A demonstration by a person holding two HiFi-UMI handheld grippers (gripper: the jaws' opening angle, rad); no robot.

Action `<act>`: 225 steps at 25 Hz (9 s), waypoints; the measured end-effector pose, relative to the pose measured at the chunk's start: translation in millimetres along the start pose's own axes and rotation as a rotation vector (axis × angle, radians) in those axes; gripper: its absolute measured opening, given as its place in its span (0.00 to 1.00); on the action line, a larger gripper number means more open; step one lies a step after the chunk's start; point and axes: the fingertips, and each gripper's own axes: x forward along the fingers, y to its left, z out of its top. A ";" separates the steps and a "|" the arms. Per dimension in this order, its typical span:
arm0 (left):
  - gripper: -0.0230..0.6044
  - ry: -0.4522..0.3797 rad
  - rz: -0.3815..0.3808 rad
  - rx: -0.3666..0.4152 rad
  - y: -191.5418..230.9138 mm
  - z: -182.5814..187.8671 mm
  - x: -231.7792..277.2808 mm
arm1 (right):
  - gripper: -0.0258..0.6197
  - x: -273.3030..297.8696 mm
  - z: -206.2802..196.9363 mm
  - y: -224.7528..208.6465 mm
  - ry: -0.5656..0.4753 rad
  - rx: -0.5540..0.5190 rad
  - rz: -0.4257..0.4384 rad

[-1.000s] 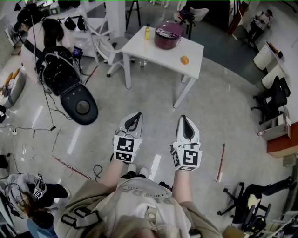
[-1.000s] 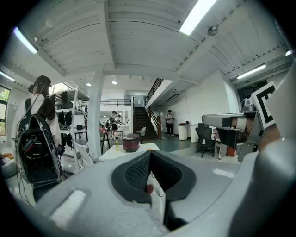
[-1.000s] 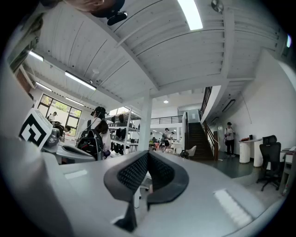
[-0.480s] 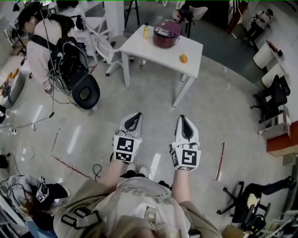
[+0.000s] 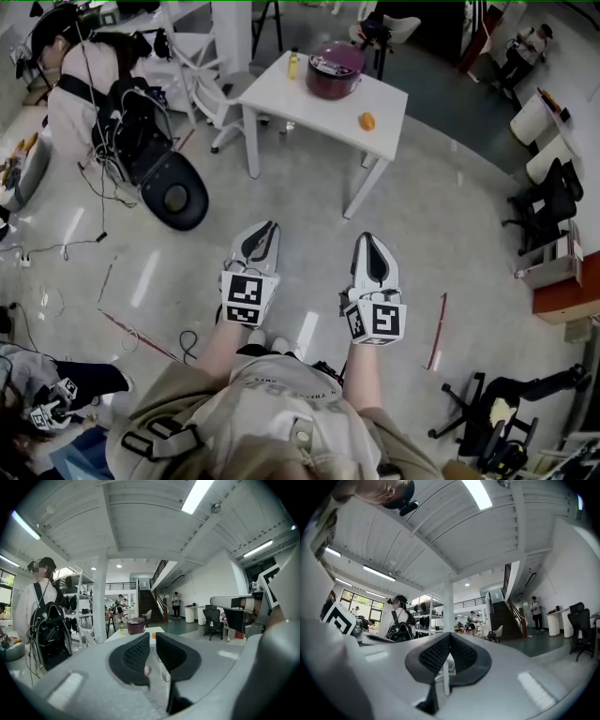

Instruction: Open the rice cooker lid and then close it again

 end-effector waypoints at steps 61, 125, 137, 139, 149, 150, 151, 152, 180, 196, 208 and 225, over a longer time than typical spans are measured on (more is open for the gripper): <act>0.47 0.092 -0.156 0.054 190.1 -1.0 251.7 | 0.54 278.4 -85.1 -62.6 0.101 0.080 -0.153; 0.50 0.157 -0.167 0.108 279.4 23.4 622.2 | 0.60 616.0 -155.2 -220.8 0.201 0.069 0.009; 0.51 0.178 -0.265 0.166 304.2 30.7 703.6 | 0.62 682.3 -162.1 -233.1 0.237 0.042 0.043; 0.51 0.182 -0.284 0.178 307.1 29.9 717.3 | 0.62 694.4 -166.6 -235.6 0.251 0.038 0.049; 0.54 0.210 -0.389 0.225 319.9 27.5 782.4 | 0.62 754.4 -183.0 -249.6 0.312 0.010 0.067; 0.54 0.212 -0.399 0.230 321.3 28.1 788.8 | 0.62 760.4 -184.5 -250.0 0.320 0.007 0.073; 0.54 0.215 -0.409 0.234 322.8 28.1 794.9 | 0.62 766.1 -186.5 -250.3 0.329 0.007 0.079; 0.55 0.220 -0.420 0.240 324.2 27.5 800.8 | 0.62 771.6 -188.8 -250.2 0.338 0.008 0.087; 0.79 0.373 -0.880 0.674 300.4 -54.9 856.4 | 0.66 806.2 -295.3 -217.1 0.888 -0.331 0.402; 0.83 0.338 -0.951 1.183 227.2 -58.9 827.0 | 0.68 797.5 -315.5 -220.1 1.026 -0.512 0.466; 0.84 0.447 -0.901 1.267 228.9 -80.5 839.7 | 0.68 795.8 -324.0 -223.7 1.053 -0.552 0.550; 0.91 0.521 -0.943 1.326 232.6 -88.2 835.3 | 0.70 792.0 -329.4 -222.7 1.041 -0.609 0.578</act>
